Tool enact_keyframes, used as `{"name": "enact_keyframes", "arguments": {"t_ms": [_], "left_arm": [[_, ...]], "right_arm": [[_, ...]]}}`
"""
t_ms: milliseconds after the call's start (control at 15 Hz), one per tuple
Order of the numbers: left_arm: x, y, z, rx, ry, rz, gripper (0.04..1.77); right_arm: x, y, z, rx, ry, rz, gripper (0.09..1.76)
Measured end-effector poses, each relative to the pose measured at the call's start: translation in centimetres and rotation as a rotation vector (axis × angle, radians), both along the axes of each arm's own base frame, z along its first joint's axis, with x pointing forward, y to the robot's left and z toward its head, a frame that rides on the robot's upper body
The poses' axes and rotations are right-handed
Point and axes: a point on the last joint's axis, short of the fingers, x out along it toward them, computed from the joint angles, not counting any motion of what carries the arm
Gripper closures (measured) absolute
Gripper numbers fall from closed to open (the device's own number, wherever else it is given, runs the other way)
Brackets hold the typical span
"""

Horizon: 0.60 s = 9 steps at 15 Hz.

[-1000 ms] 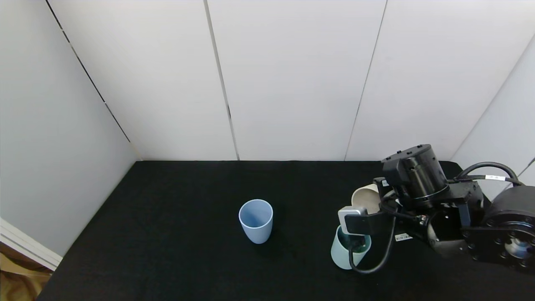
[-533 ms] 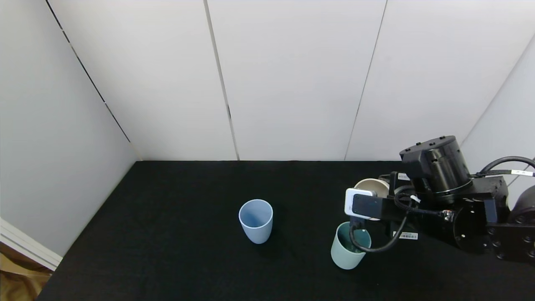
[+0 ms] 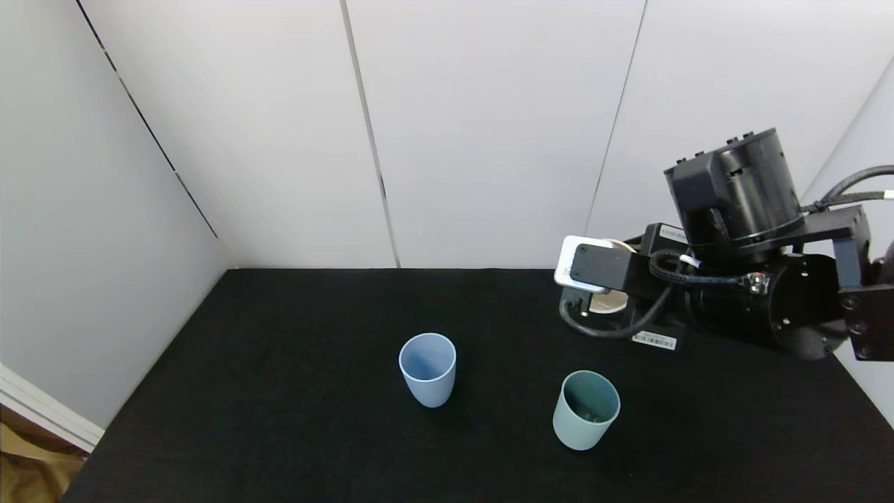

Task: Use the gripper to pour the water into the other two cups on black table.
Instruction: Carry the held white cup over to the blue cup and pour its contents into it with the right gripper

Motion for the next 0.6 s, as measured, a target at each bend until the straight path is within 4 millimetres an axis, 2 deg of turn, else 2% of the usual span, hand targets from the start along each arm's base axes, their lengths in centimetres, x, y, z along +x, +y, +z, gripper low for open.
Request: {"name": "enact_keyframes", "arguments": {"t_ms": [133, 267, 600], "left_arm": [[0.0, 0.0, 0.0, 0.000, 0.000, 0.000, 0.09], [0.0, 0.0, 0.0, 0.000, 0.000, 0.000, 0.09], [0.0, 0.0, 0.0, 0.000, 0.000, 0.000, 0.09]], "right_arm": [[0.4, 2.0, 0.9, 0.016, -0.017, 0.023, 0.60], [0.9, 4.1, 1.0, 0.004, -0.040, 0.024, 0.60], [1.9, 8.6, -0.5, -0.038, -0.059, 0.041, 0.60]]}}
